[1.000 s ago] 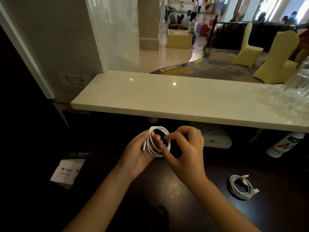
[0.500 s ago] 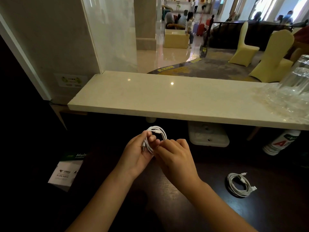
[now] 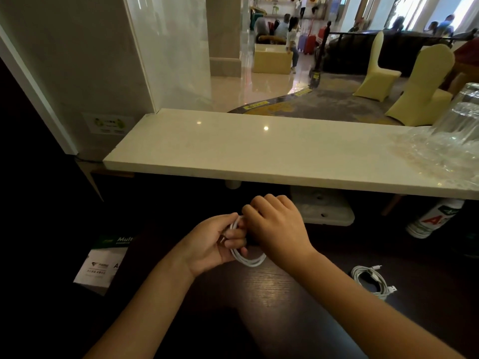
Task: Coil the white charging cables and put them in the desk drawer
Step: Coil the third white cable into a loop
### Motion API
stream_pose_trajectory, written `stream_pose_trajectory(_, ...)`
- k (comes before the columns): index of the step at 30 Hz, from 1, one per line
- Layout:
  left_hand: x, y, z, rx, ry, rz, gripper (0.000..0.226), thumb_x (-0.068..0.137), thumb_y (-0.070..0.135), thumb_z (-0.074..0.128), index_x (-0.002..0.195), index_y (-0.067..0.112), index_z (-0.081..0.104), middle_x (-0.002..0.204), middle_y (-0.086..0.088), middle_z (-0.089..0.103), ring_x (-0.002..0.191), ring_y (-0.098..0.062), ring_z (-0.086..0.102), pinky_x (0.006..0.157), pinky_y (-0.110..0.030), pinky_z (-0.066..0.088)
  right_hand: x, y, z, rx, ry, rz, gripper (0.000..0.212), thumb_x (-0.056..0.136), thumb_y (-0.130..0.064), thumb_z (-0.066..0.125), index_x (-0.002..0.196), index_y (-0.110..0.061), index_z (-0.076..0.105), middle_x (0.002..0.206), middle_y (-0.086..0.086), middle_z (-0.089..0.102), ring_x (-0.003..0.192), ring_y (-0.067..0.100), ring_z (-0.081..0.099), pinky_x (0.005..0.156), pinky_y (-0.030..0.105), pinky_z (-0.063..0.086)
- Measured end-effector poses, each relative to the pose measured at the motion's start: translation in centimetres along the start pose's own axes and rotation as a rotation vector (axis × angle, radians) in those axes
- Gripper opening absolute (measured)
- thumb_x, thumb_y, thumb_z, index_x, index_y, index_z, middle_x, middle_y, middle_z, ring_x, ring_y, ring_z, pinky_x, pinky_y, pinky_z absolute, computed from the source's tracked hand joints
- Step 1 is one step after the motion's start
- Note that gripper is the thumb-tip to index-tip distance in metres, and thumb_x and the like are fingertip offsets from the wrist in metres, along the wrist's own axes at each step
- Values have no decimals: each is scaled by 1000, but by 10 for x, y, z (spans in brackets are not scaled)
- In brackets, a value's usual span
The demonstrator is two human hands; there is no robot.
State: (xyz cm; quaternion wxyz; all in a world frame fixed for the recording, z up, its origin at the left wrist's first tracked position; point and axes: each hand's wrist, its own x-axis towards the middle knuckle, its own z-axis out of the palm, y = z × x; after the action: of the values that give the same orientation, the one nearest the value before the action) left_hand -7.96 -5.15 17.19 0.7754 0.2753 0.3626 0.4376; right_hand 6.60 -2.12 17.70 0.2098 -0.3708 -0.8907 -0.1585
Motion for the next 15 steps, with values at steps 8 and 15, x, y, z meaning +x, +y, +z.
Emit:
stream_pose_trajectory(8,0,-5,5,301,64,20,33,92,13,38,61,11,51,53,1,44,48,-8,43,57,-28,43,5,-23,-8,-127,-390,82,31,47,-23,84,55,-2,62,60,9,48,48,17,32,38,18,4)
stream_pose_trajectory(15,3,-11,-6,499,-72,-143,28,93,9,38,70,11,54,60,2,44,50,-6,41,53,-23,45,3,6,-23,200,-839,-127,27,93,-13,40,114,-6,56,112,14,59,102,28,58,77,31,43)
